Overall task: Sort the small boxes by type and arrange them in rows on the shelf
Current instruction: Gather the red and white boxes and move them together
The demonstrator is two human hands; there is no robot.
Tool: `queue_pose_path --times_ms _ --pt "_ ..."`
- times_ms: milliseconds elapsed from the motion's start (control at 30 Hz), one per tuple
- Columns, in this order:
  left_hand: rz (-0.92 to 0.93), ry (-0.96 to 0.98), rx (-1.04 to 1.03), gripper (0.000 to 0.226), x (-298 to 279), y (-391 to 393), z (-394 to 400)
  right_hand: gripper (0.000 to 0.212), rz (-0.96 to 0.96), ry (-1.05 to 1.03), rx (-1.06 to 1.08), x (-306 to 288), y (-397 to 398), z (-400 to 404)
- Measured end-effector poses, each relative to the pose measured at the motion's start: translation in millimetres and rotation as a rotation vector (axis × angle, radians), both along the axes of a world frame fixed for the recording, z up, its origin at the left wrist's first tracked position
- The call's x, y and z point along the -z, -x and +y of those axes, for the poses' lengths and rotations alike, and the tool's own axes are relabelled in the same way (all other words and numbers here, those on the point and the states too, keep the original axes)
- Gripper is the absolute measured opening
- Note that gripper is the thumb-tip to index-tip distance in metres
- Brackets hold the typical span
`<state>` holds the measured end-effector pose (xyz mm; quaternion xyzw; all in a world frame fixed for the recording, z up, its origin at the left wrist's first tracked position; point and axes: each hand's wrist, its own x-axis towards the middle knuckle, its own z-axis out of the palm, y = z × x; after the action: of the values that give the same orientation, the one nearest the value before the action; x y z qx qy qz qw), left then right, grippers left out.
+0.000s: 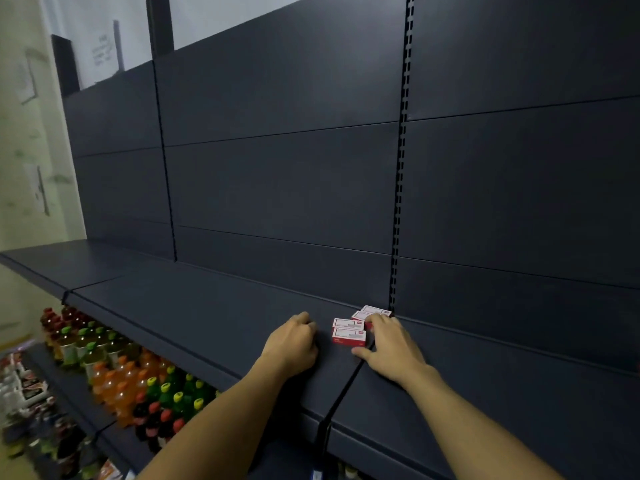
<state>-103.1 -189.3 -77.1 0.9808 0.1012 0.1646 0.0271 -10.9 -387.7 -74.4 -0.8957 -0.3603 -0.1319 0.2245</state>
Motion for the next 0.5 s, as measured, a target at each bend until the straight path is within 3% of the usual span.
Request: queue_pose_path --times_ms 267,500 --pt "-0.126 0.110 0.076 0.032 11 -49 17 0.063 0.046 -0.131 -0.046 9 -32 16" --pt "-0.158 0.233 0.231 0.053 9 -80 33 0.052 0.044 -0.143 -0.127 18 -46 13"
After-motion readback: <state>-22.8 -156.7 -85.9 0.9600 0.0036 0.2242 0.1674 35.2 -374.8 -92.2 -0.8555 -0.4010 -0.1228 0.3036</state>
